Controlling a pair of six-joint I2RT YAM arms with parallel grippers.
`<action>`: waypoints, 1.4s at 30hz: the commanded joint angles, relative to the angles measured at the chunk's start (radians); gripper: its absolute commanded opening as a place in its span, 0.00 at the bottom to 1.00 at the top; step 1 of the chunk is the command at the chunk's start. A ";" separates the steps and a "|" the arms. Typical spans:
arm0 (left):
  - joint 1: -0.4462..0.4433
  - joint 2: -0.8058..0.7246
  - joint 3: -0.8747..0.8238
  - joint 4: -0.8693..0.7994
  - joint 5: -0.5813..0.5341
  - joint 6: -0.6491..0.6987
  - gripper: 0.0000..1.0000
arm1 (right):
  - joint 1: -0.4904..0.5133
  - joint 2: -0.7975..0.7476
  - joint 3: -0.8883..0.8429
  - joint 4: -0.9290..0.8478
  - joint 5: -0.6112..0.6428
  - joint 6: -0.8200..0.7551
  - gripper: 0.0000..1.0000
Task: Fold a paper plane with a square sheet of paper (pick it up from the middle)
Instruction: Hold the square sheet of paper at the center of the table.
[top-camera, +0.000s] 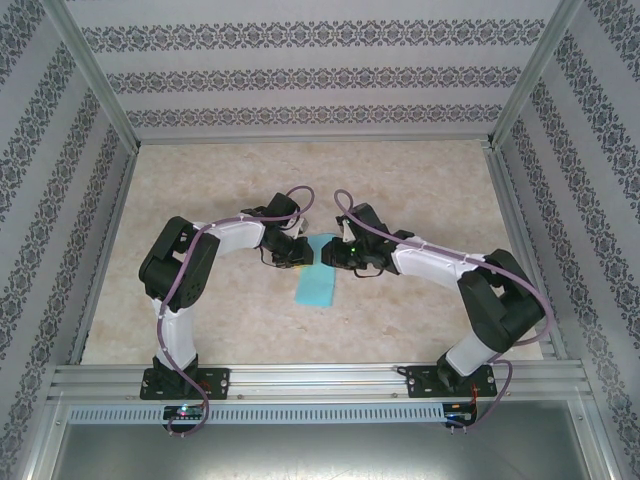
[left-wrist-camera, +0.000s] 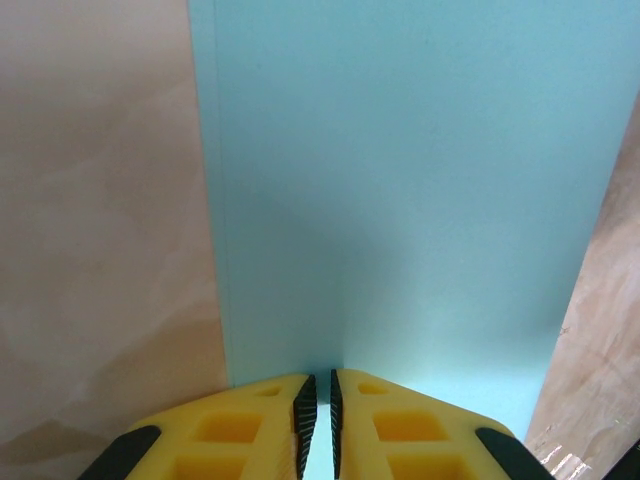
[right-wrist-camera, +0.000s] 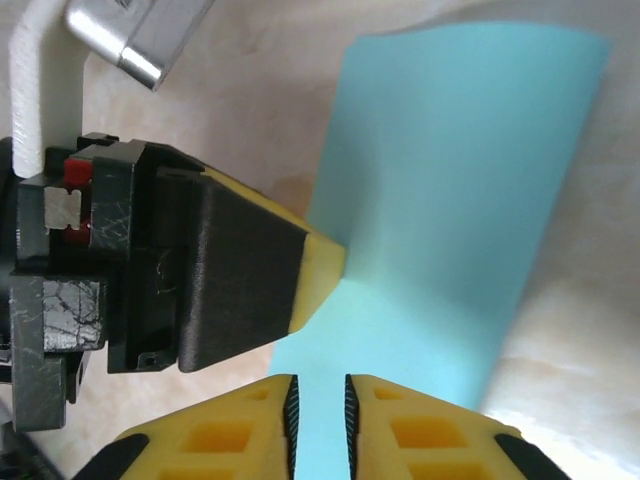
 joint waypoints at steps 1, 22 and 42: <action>-0.012 0.100 -0.055 -0.046 -0.123 0.033 0.20 | 0.008 0.059 -0.012 0.075 -0.073 0.084 0.19; -0.013 0.124 -0.052 -0.052 -0.133 0.046 0.20 | -0.038 0.156 -0.031 -0.050 0.049 -0.028 0.13; -0.012 0.132 -0.059 -0.056 -0.148 0.056 0.20 | -0.071 0.185 0.060 0.039 0.010 -0.010 0.11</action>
